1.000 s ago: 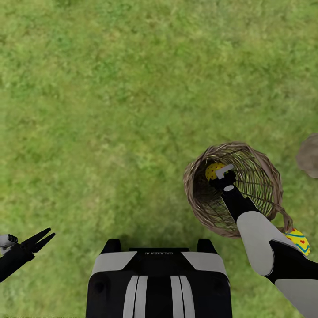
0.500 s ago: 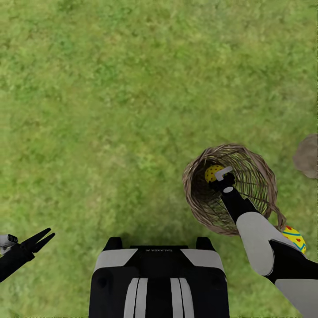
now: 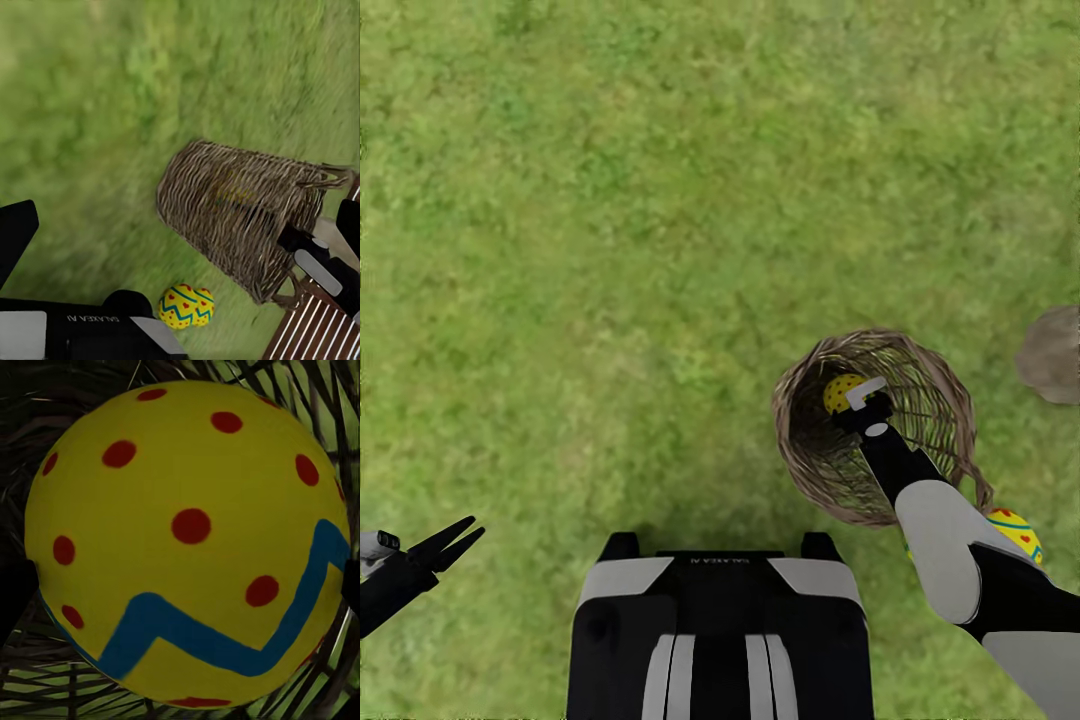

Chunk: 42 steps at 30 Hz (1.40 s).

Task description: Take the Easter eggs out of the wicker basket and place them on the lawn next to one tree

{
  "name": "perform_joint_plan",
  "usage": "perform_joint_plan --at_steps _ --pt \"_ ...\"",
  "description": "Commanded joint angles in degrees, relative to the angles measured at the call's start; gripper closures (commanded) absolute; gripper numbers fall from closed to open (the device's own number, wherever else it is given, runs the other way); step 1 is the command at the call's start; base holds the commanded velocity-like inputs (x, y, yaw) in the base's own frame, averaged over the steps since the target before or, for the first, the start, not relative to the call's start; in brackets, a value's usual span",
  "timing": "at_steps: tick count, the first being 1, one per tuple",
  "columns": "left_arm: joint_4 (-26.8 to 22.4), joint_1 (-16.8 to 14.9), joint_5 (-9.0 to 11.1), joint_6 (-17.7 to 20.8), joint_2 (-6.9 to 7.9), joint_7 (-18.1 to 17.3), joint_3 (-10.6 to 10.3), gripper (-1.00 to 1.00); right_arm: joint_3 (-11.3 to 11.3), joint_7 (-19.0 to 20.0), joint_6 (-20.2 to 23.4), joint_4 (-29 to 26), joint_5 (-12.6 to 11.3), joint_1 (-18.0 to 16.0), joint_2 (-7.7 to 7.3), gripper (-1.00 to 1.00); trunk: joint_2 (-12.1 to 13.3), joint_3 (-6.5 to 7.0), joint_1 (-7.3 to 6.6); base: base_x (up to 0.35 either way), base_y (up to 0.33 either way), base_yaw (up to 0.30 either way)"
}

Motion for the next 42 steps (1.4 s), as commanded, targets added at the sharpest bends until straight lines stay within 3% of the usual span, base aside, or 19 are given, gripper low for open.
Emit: perform_joint_plan --at_steps 1,7,42 --pt "0.03 -0.02 -0.09 0.61 0.00 -0.25 0.01 -1.00 -0.24 -0.14 0.09 -0.01 0.43 -0.02 0.04 1.00 0.40 0.17 -0.22 0.000 0.000 0.000" --pt "0.05 -0.02 -0.18 0.62 0.09 -0.14 -1.75 -1.00 -0.23 -0.13 0.08 -0.01 0.43 -0.03 0.04 1.00 2.81 1.25 -1.54 0.000 0.000 0.000" --pt "0.08 -0.02 -0.19 0.71 0.10 1.18 -1.98 -1.00 -0.02 0.39 -0.56 -0.27 0.45 0.07 0.12 1.00 16.84 7.53 -9.23 0.000 0.000 0.000"
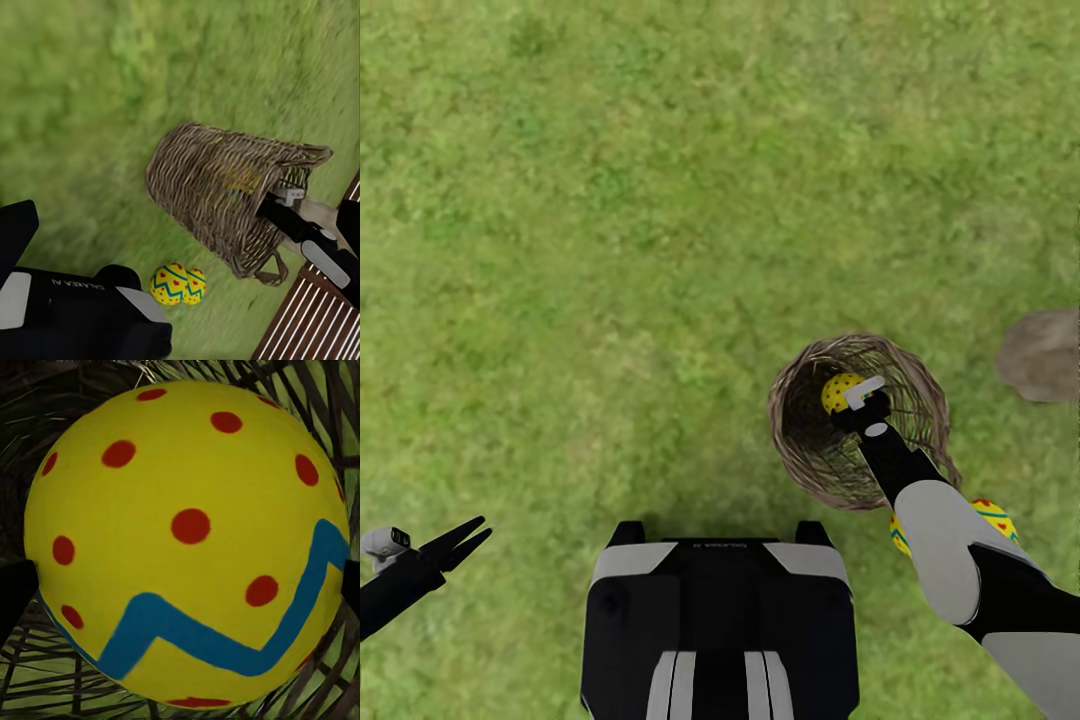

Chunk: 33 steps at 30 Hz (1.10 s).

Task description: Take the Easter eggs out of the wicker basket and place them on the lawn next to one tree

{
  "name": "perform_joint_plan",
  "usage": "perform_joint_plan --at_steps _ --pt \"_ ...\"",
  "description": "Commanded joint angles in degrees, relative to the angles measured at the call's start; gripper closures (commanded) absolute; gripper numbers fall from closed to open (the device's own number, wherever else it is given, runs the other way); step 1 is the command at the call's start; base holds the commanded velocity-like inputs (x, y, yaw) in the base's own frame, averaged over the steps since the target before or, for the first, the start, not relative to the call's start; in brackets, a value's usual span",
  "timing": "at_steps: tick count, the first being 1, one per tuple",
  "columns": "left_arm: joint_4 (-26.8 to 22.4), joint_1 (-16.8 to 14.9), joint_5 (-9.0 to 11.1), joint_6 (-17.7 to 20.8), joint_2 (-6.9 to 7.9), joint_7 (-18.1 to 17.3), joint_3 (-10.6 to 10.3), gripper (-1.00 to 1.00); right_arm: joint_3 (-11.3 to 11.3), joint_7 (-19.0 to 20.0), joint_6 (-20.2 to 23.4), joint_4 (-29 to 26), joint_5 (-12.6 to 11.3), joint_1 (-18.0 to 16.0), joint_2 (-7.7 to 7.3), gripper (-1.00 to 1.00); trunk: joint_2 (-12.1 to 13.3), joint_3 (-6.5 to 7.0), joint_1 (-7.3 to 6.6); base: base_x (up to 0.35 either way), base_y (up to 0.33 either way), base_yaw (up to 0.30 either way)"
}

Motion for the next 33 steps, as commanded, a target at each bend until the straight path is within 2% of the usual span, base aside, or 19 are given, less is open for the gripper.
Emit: perform_joint_plan --at_steps 1,7,10,12,33 --pt "0.00 -0.02 -0.09 0.60 0.01 -0.25 0.04 -1.00 -0.24 -0.09 0.09 -0.02 0.44 -0.02 0.04 1.00 0.39 0.17 -0.22 0.000 0.000 0.000" --pt "0.00 -0.02 -0.06 0.60 -0.01 -0.17 0.04 -1.00 -0.20 -0.09 0.06 -0.02 0.49 -0.02 0.07 1.00 2.80 1.25 -1.54 0.000 0.000 0.000" --pt "0.00 -0.02 -0.06 0.60 -0.01 -0.16 0.04 -1.00 1.92 -0.12 0.06 -0.04 0.44 -0.02 0.06 1.00 4.00 1.79 -2.20 0.000 0.000 0.000" --pt "0.00 -0.02 -0.06 0.62 -0.01 -0.16 0.04 -1.00 2.39 -0.17 0.06 -0.08 0.43 -0.02 0.06 1.00 4.81 2.15 -2.64 0.000 0.000 0.000" --pt "0.00 -0.02 0.01 0.68 -0.01 -0.16 0.12 -1.00 2.58 -0.18 0.06 -0.09 0.43 -0.02 0.27 1.00 13.23 5.94 -7.25 0.000 0.000 0.000"
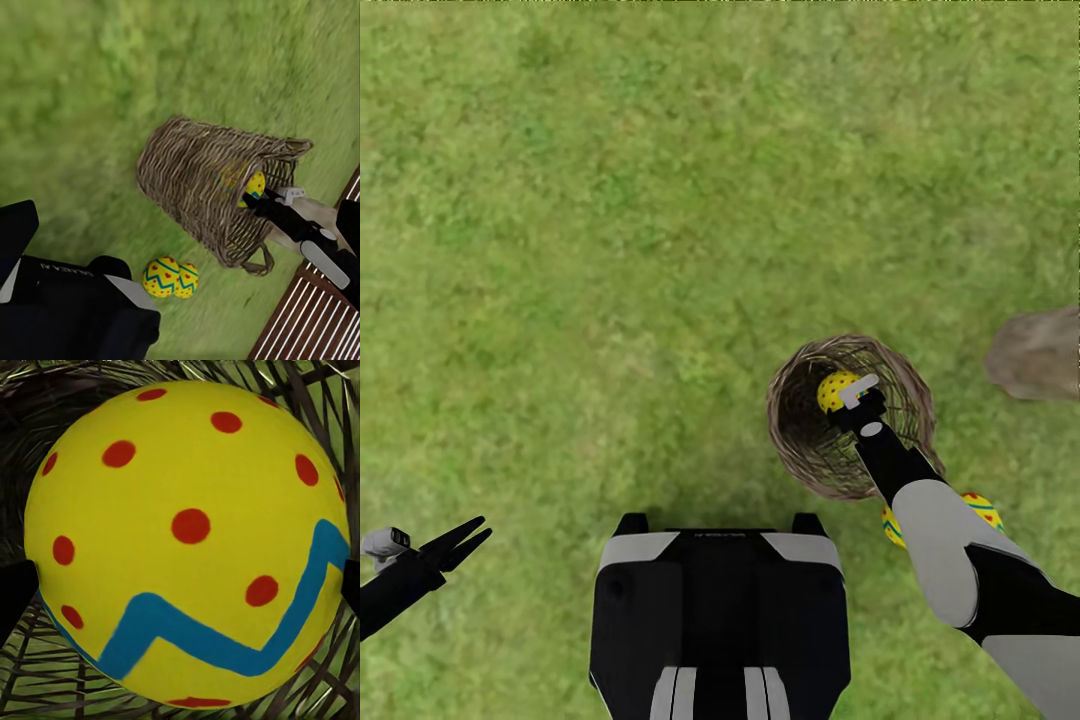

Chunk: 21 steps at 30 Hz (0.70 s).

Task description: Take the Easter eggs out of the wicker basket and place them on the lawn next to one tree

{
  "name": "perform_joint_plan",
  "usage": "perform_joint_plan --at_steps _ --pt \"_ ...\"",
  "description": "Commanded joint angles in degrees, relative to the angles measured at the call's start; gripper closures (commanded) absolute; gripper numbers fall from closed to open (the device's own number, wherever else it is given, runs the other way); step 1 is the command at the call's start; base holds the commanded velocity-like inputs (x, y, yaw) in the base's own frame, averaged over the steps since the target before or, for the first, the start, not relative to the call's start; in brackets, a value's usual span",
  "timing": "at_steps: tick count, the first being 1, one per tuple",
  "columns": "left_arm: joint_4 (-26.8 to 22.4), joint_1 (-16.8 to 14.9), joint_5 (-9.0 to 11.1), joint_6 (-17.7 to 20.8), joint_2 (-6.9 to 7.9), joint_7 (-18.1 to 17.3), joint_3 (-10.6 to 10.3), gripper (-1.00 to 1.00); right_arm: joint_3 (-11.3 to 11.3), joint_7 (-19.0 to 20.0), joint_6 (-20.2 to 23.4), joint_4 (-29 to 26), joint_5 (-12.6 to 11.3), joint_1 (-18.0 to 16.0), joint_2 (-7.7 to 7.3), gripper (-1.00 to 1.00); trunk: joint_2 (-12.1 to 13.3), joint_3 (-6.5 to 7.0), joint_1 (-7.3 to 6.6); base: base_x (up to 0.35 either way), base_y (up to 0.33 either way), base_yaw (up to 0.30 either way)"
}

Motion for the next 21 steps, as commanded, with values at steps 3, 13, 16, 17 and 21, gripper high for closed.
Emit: perform_joint_plan --at_steps 3,13,16,17,21 --pt "0.00 -0.02 0.34 0.69 -0.06 -0.30 0.37 -1.00 -0.26 -0.10 0.10 -0.01 0.45 -0.02 -0.01 1.00 -0.01 0.21 0.01 0.000 0.000 0.000" --pt "0.09 -0.02 0.38 0.78 -0.09 -0.34 0.49 -1.00 -0.23 -0.10 0.06 0.04 0.45 -0.02 0.07 1.00 -0.01 1.11 0.01 0.000 0.000 0.000" --pt "0.09 -0.02 0.38 0.78 -0.09 -0.32 0.49 -1.00 -0.23 -0.10 0.08 0.01 0.46 -0.02 0.07 1.00 -0.01 1.38 0.01 0.000 0.000 0.000" --pt "0.09 -0.02 0.38 0.78 -0.09 -0.32 0.49 -1.00 -0.23 -0.10 0.10 0.01 0.47 -0.02 0.07 1.00 -0.01 1.47 0.01 0.000 0.000 0.000" --pt "0.16 -0.02 0.38 0.78 -0.10 -0.34 0.49 -1.00 -0.23 -0.10 0.04 -0.01 0.48 -0.02 0.07 1.00 -0.01 1.84 0.01 0.000 0.000 0.000"
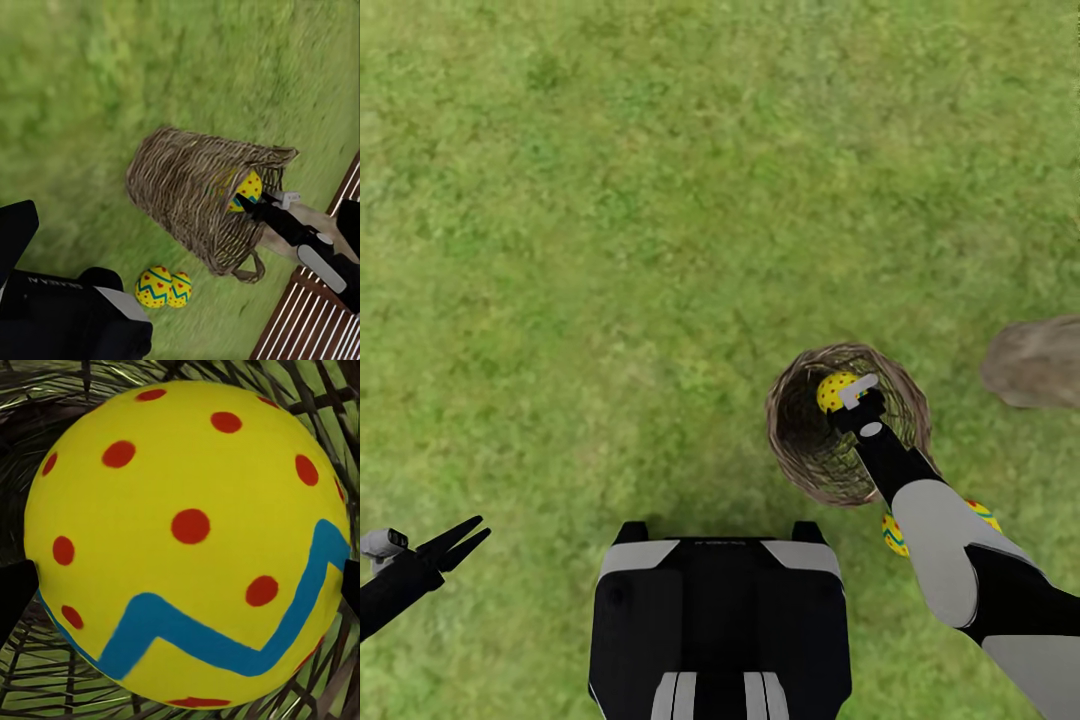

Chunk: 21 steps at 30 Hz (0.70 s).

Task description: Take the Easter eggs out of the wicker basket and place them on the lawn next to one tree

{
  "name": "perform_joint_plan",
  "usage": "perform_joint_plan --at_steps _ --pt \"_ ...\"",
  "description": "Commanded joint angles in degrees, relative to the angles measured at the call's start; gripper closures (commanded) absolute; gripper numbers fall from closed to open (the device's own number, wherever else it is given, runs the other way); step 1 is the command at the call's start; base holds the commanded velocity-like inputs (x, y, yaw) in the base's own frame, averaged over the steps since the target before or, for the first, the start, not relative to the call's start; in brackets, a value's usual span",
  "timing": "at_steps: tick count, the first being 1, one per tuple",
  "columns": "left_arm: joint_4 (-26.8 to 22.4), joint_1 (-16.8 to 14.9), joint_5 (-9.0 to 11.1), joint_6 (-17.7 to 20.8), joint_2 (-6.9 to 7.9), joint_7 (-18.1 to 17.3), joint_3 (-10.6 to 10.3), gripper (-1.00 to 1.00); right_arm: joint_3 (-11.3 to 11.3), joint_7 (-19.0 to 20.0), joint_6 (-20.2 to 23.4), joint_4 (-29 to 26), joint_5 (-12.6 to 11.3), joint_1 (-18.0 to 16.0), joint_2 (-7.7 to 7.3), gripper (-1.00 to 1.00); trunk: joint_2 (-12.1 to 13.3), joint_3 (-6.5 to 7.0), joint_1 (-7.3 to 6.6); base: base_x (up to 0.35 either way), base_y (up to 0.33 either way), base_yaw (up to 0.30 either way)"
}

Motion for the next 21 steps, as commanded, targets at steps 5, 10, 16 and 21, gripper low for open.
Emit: perform_joint_plan --at_steps 5,10,16,21 --pt "1.22 -0.02 0.01 0.61 0.05 -0.25 0.06 -1.00 0.87 -0.11 0.10 0.01 0.43 -0.02 0.04 1.00 -0.03 0.42 0.01 -0.048 0.000 0.000" --pt "1.26 -0.02 0.01 0.61 0.02 -0.25 0.12 -1.00 1.80 -0.18 0.16 0.01 0.42 -0.01 0.04 1.00 -0.03 0.48 0.01 -0.144 0.000 0.000" --pt "1.26 -0.02 0.01 0.61 0.01 -0.25 0.13 -1.00 1.88 -0.19 0.20 0.03 0.42 -0.02 0.08 1.00 -0.03 0.48 0.01 -0.011 0.000 0.000" --pt "2.27 -0.02 0.01 0.56 0.01 -0.25 0.13 -1.00 1.88 -0.36 0.27 -0.02 0.46 0.07 0.12 1.00 -0.03 0.48 0.01 -0.001 0.000 0.000"
